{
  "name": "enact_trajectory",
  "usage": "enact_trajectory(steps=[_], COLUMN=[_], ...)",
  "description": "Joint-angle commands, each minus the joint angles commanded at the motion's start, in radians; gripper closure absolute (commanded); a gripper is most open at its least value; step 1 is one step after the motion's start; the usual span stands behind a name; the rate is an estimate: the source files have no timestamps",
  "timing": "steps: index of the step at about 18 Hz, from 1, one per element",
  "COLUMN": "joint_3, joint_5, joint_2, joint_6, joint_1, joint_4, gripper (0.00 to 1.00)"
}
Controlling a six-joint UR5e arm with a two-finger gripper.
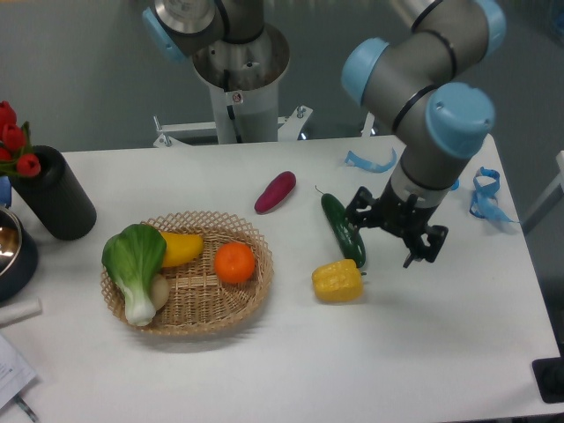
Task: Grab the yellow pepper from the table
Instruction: 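Lower the open gripper over the yellow bell pepper, then close the gripper on the yellow bell pepper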
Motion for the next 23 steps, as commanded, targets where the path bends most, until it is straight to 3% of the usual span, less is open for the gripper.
enact_trajectory(steps=[4, 8, 23], joint_3=[-0.078, -0.098, -0.121], joint_5=[0.083, 0.112, 0.114], joint_2=[-0.018, -0.021, -0.069], joint_6=[0.191, 0.284, 0.309], joint_1=[-0.034, -0.048, -0.071], joint_4=[0.095, 0.097, 0.106], gripper=[0.00, 0.00, 0.00])
